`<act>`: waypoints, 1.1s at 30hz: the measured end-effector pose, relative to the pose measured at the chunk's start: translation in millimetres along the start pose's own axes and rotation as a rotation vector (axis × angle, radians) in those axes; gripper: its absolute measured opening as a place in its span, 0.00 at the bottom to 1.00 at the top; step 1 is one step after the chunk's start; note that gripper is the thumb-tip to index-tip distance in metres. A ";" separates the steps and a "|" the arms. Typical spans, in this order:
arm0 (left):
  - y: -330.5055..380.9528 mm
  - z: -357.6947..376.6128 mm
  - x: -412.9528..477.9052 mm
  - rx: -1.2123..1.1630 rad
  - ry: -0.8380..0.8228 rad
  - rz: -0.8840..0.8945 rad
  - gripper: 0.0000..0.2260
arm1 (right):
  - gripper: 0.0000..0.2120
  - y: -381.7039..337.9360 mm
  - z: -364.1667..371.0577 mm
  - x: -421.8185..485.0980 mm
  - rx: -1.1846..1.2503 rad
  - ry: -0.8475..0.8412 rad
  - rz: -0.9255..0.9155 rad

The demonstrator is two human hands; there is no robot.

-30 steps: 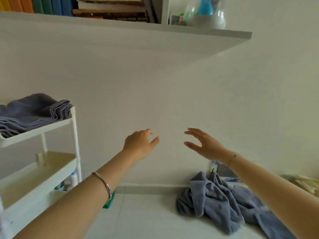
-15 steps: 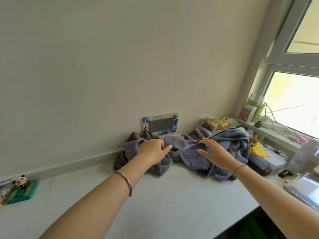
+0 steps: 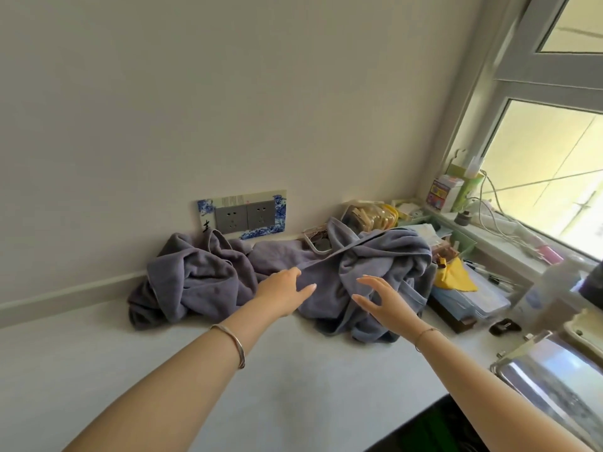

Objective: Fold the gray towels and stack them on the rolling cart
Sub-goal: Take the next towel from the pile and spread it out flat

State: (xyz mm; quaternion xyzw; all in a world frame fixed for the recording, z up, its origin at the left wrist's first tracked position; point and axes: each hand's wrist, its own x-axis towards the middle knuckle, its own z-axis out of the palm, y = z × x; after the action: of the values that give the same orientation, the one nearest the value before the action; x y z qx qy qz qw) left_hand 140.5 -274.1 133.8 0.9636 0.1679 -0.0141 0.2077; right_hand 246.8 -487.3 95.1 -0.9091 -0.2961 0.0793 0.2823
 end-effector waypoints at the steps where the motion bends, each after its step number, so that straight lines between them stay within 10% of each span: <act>1: -0.3 6.6 8.9 -0.020 -0.008 -0.013 0.28 | 0.25 6.3 1.0 8.7 0.010 -0.008 -0.008; 16: -49.2 76.7 104.6 -0.198 -0.151 -0.194 0.39 | 0.29 33.2 38.2 143.6 -0.186 -0.085 -0.350; 29: -75.2 102.9 140.2 -0.089 0.000 -0.180 0.08 | 0.14 34.7 57.6 204.2 -0.437 -0.135 -0.407; 33: -65.6 94.3 130.3 -0.450 0.014 -0.056 0.02 | 0.18 32.4 58.2 202.5 -0.338 -0.141 -0.465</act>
State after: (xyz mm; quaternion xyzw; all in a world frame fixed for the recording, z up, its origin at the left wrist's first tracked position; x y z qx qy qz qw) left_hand 245.8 -214.7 9.1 0.8879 0.1949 0.0249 0.4159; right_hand 409.2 -363.6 33.4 -0.8432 -0.5242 0.0249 0.1165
